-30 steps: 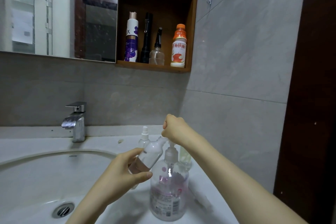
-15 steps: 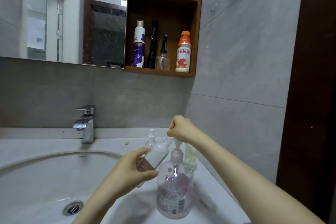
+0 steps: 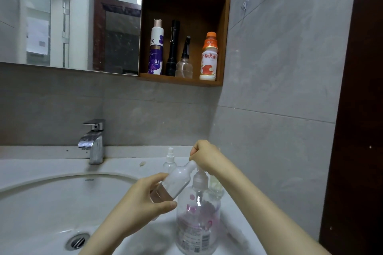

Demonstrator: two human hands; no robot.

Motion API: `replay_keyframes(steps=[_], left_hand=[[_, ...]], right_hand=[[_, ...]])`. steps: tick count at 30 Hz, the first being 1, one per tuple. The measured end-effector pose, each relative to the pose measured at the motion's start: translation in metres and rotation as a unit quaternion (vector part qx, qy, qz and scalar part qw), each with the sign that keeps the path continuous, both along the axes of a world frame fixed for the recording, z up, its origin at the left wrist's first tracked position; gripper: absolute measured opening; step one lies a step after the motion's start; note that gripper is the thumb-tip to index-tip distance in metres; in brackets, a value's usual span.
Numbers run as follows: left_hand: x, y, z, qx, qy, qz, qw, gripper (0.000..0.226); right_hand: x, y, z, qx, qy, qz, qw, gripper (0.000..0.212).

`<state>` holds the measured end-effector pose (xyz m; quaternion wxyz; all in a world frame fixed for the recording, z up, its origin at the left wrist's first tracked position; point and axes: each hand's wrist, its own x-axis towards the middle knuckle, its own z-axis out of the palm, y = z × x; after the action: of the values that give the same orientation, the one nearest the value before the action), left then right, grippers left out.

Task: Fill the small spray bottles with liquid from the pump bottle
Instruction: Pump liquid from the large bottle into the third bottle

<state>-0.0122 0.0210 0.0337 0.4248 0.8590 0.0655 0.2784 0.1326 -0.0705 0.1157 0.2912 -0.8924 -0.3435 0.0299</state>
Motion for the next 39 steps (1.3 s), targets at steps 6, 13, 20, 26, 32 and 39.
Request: replay_keyframes(steps=[6, 13, 20, 26, 32, 39], left_hand=[[0.002, 0.0, 0.003, -0.004, 0.002, 0.0, 1.0, 0.04], [0.002, -0.001, 0.004, 0.0, -0.013, -0.008, 1.0, 0.037], [0.006, 0.001, -0.003, -0.017, -0.019, -0.01, 1.0, 0.049], [0.004, 0.003, 0.0, -0.026, 0.0, 0.009, 1.0, 0.05], [-0.005, -0.003, -0.013, -0.109, 0.014, -0.003, 0.994, 0.048], [-0.015, -0.006, -0.022, -0.17, 0.002, 0.002, 0.985, 0.044]], right_hand=[[0.001, -0.001, 0.001, 0.03, -0.019, -0.009, 0.999, 0.022], [0.0, -0.001, 0.006, 0.012, -0.018, 0.0, 1.0, 0.005], [0.001, 0.0, 0.003, 0.017, -0.018, -0.01, 1.0, 0.004], [0.003, -0.012, 0.01, 0.059, 0.029, 0.018, 0.998, 0.027], [0.003, -0.039, 0.007, 0.225, 0.179, 0.02, 0.958, 0.011], [0.003, -0.089, -0.053, -0.039, -0.087, -0.054, 0.994, 0.023]])
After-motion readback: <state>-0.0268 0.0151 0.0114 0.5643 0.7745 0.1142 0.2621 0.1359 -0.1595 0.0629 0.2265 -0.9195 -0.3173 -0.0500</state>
